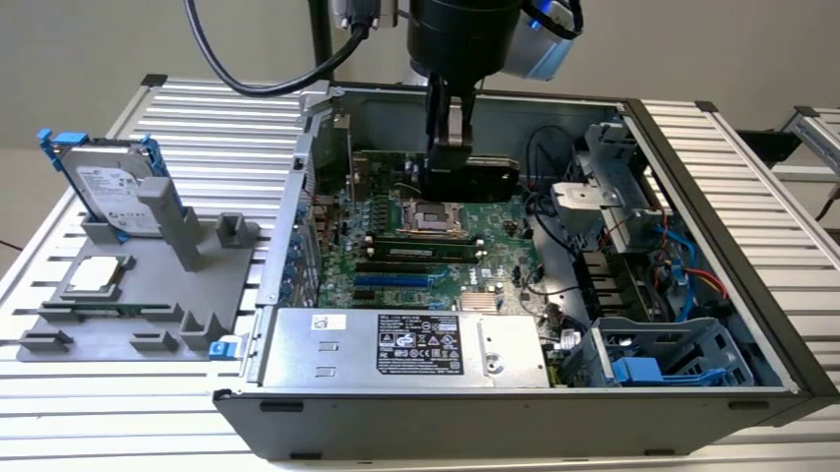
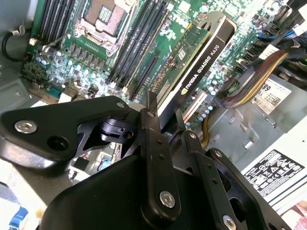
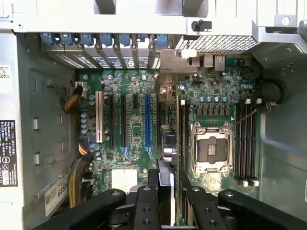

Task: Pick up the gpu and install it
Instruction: 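Insert the gpu into the slot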

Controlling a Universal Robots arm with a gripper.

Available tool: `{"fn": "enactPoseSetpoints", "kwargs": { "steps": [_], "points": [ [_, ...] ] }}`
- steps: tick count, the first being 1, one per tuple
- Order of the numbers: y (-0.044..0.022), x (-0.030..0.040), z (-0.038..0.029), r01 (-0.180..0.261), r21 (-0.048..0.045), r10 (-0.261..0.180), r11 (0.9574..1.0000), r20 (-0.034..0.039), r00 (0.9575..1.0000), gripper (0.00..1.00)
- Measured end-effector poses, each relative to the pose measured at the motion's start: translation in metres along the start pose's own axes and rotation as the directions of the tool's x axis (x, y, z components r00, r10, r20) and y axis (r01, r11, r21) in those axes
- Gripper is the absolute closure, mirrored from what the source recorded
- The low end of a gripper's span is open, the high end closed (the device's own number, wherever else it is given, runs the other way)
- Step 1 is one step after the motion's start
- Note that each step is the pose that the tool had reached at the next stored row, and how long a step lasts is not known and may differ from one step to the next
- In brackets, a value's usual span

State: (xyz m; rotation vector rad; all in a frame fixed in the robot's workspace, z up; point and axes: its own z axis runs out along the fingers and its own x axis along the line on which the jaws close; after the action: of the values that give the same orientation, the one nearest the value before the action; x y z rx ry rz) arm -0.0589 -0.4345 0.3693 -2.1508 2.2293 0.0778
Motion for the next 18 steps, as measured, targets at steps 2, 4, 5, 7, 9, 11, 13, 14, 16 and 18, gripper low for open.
{"fn": "enactPoseSetpoints", "kwargs": {
  "steps": [2,4,5,7,9,11,13,14,16,18],
  "points": [
    [0.0,0.0001,0.0,0.0,0.0,0.0,1.0,-0.0002,1.0,1.0],
    [0.0,0.0,0.0003,0.0,0.0001,0.0,1.0,0.0,1.0,1.0],
    [0.0,0.0,0.0006,0.0,0.0001,0.0,1.0,0.0001,1.0,1.0],
    [0.0,0.0001,0.0013,0.0,0.0001,0.0,1.0,0.0001,1.0,1.0],
    [0.0,0.0002,0.0023,0.0,0.0001,0.0,1.0,0.0,1.0,1.0],
    [0.0,0.0002,0.0033,0.0,0.0001,0.0,1.0,-0.0002,1.0,1.0],
    [0.0,0.0003,0.0042,0.0,0.0,0.0,1.0,-0.0002,1.0,1.0],
    [0.0002,0.0002,0.0047,0.0,0.0001,0.0,1.0,-0.0002,1.0,1.0],
    [0.0006,-0.0001,0.0057,0.0,0.0001,0.0,1.0,-0.0003,1.0,1.0],
    [0.0011,-0.0005,0.0065,0.0,0.0001,0.0,1.0,-0.0007,1.0,1.0]
  ]
}}
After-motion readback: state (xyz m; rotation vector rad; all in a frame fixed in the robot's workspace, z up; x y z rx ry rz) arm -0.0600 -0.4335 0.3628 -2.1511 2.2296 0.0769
